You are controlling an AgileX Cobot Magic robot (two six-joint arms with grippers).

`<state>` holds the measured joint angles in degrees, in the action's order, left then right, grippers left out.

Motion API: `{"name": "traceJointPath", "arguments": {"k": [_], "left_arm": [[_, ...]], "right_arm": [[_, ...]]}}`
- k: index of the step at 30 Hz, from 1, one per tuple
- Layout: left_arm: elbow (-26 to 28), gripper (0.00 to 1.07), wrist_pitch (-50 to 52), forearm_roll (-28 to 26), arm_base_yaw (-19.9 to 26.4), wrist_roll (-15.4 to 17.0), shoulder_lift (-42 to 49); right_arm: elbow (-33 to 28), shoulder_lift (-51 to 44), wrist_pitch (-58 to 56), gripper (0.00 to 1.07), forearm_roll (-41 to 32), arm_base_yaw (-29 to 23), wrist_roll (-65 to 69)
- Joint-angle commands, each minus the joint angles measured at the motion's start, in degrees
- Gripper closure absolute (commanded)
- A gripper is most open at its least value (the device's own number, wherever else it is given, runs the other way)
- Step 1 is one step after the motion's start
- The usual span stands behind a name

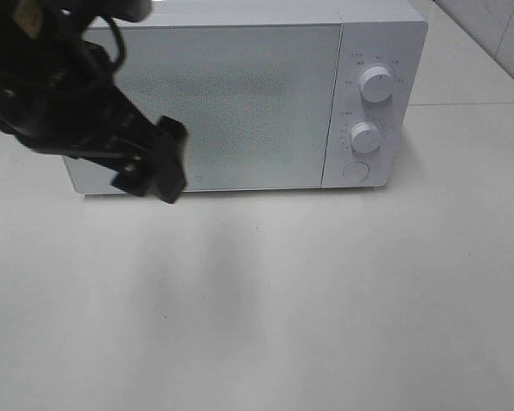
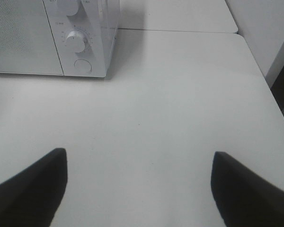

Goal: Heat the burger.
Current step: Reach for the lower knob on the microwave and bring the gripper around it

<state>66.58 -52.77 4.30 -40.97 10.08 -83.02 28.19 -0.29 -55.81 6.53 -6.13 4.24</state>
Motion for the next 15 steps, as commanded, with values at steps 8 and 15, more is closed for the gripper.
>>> {"name": "traceJointPath", "arguments": {"k": [8, 15], "left_arm": [[0.06, 0.06, -10.31, -1.78, 19.25, -3.61, 6.99], [-7.39, 0.06, -10.54, -6.82, 33.98, -10.08, 13.81]], "right_arm": [[-0.06, -1.95, 0.69, 0.32, 0.17, 0.34, 0.29], [-0.06, -1.95, 0.69, 0.32, 0.17, 0.34, 0.29]]}}
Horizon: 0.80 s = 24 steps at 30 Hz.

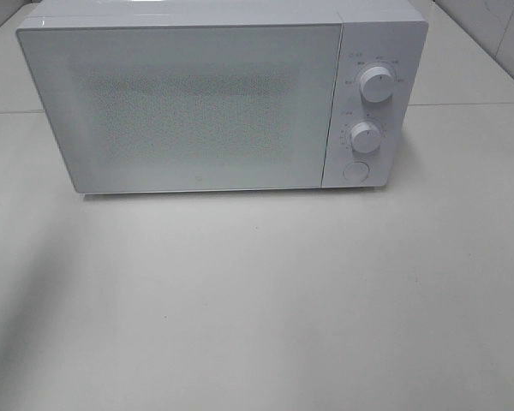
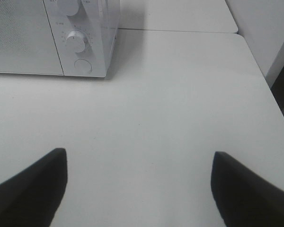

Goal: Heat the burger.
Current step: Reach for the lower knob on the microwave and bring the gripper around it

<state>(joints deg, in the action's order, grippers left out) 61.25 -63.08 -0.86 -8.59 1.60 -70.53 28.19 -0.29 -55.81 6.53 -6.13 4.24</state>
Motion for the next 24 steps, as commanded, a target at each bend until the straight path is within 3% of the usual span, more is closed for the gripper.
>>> {"name": "traceJointPath", "arguments": {"k": [1, 3, 14, 24], "left_arm": [[-2.06, 0.06, -0.23, -1.66, 1.6, -1.6, 1.32], [-8.42, 0.06, 2.29, -5.61, 5.27, -1.89, 6.25], [-23.43, 0.06, 5.73, -6.19, 5.61, -1.89, 19.08], [-30.14, 0.06, 6.42, -3.21, 5.61, -1.6, 29.11]], "right_arm": [[-0.06, -1.95, 0.69, 0.32, 0.17, 0.34, 0.29], [-0.06, -1.95, 0.69, 0.32, 0.17, 0.34, 0.29], [-0.06, -1.95, 0.69, 0.32, 0.17, 0.34, 0.29], [-0.06, -1.95, 0.69, 0.32, 0.17, 0.34, 0.29]]}}
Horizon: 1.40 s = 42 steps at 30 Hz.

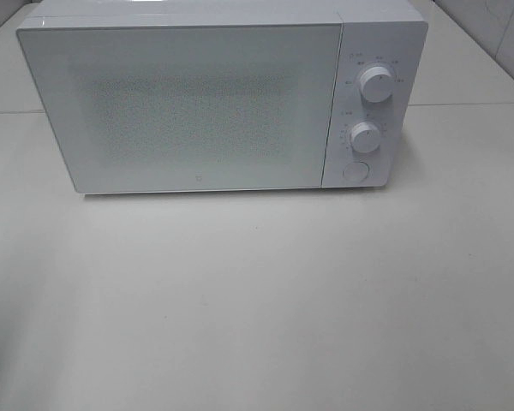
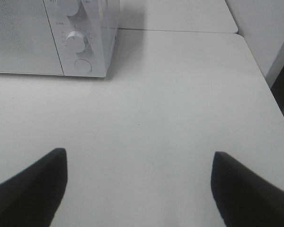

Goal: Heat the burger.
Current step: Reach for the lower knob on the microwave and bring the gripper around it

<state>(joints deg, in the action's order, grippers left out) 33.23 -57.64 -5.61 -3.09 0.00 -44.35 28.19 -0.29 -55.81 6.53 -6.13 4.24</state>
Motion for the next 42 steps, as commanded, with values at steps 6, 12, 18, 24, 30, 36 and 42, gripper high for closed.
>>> {"name": "traceJointPath", "arguments": {"k": [6, 12, 18, 24, 30, 36, 42], "left_arm": [[-1.95, 0.06, 1.09, 2.06, 0.11, 2.52, 8.02], [-2.64, 0.06, -2.18, 2.06, 0.11, 3.15, 11.4], [-3.67, 0.06, -3.55, 2.06, 0.11, 3.04, 13.81], [-3.67, 0.06, -3.55, 2.01, 0.11, 2.92, 16.62], [-3.67, 0.06, -3.5, 2.01, 0.11, 2.92, 28.13], [-3.67, 0.06, -3.5, 2.01, 0.11, 2.92, 38.79], [-3.67, 0.06, -3.5, 2.01, 0.11, 2.92, 45.78]], "right_arm": [[-0.06, -1.95, 0.69, 0.32, 0.17, 0.34, 0.29], [-0.06, -1.95, 0.69, 0.32, 0.17, 0.34, 0.29], [-0.06, -1.95, 0.69, 0.32, 0.17, 0.34, 0.29], [-0.06, -1.95, 0.69, 0.32, 0.17, 0.34, 0.29], [-0.06, -1.95, 0.69, 0.32, 0.17, 0.34, 0.29], [-0.06, -1.95, 0.69, 0.32, 0.17, 0.34, 0.29], [-0.06, -1.95, 0.69, 0.32, 0.17, 0.34, 0.29]]}}
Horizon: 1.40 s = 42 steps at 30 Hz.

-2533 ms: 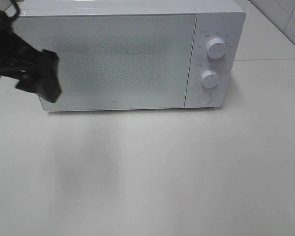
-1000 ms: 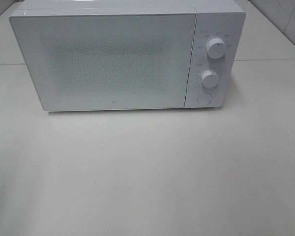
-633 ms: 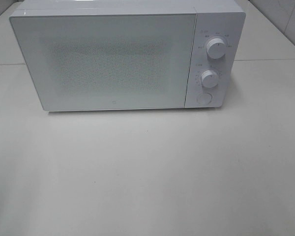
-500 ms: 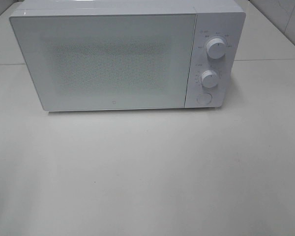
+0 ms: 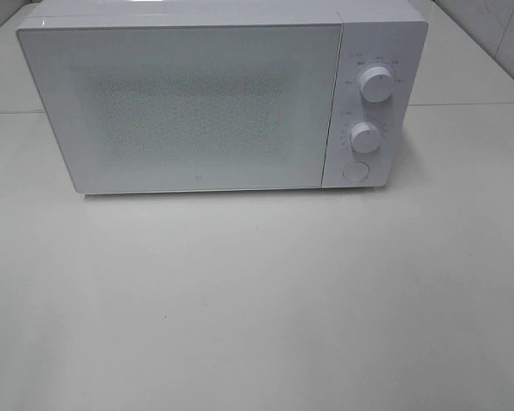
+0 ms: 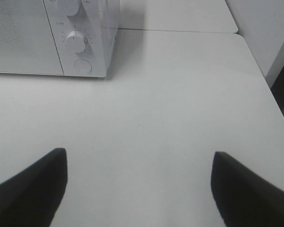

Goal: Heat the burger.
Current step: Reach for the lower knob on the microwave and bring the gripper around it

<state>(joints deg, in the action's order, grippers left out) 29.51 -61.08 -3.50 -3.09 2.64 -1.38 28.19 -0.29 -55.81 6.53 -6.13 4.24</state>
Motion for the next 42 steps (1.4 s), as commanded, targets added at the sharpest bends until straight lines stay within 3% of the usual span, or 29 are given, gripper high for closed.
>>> {"name": "traceJointPath", "arguments": {"k": [1, 33, 42], "left_arm": [[0.06, 0.06, -0.06, -0.11, 0.11, 0.29, 2.81], [0.06, 0.07, 0.0, -0.11, 0.11, 0.29, 2.46], [0.06, 0.07, 0.0, -0.11, 0.11, 0.29, 2.46]], "right_arm": [[-0.06, -1.95, 0.69, 0.32, 0.17, 0.34, 0.29], [-0.06, -1.89, 0.69, 0.32, 0.11, 0.34, 0.34], [2.46, -0.74, 2.41, 0.21, 0.29, 0.34, -0.11]]}}
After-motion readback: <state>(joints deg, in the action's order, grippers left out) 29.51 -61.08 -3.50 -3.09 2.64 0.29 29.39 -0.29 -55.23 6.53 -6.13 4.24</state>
